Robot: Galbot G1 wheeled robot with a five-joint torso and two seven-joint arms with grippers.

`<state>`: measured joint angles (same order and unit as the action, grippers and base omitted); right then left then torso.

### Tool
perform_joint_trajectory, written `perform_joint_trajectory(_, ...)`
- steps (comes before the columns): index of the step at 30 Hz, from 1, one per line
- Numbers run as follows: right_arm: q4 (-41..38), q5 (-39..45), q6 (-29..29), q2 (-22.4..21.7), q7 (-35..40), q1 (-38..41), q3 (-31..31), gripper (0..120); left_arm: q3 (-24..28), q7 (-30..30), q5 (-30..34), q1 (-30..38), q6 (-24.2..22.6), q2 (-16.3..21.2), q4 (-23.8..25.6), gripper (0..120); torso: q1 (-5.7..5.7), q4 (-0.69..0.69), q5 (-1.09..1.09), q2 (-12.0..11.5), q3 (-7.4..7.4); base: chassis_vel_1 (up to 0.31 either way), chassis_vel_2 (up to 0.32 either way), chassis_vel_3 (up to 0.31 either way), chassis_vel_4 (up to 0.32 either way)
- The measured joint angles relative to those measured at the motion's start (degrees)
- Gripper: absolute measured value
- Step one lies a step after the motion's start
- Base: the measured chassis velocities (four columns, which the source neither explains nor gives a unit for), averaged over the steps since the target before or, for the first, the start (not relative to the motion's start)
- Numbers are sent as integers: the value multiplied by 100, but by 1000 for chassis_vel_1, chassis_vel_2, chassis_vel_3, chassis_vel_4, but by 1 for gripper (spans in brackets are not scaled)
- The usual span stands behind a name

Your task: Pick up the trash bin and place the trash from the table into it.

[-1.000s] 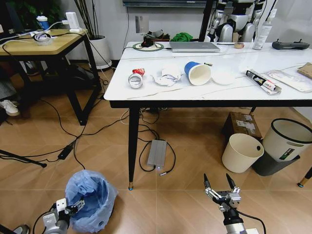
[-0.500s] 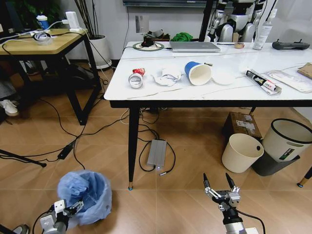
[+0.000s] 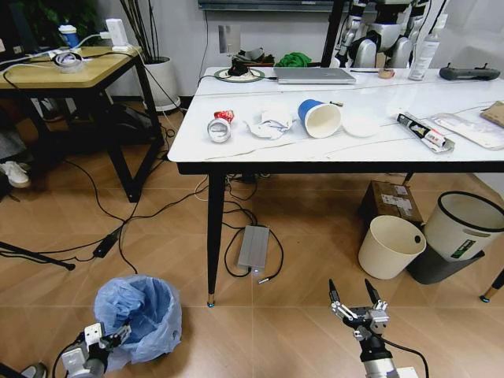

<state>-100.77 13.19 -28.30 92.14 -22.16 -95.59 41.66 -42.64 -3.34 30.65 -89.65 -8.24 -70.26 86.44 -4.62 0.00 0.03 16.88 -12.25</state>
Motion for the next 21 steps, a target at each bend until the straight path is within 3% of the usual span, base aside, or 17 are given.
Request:
perform_joint_trajectory(7,0,7,0,0,1,-8,5,100,1,-19,2,48,-39,-5,-27,55,0,0,-1,0,0,0,0,0,0)
perform_joint_trajectory(12,1,13,1,0,3,-6,14,100,15,-24,21,76,-53,-3,-32,32,0,0,-2,0,0,0,0,0,0)
perform_joint_trajectory(15,2,13,0,0,3,-5,15,100,16,-24,25,77,-55,-2,-32,29,0,0,-2,0,0,0,0,0,0)
perform_joint_trajectory(19,2,19,0,0,7,-4,23,100,14,-23,56,80,-66,3,-30,7,0,0,-3,0,0,0,0,0,0)
perform_joint_trajectory(21,2,20,0,0,7,-3,24,100,14,-23,59,80,-66,3,-30,7,0,0,-3,0,0,0,0,0,0)
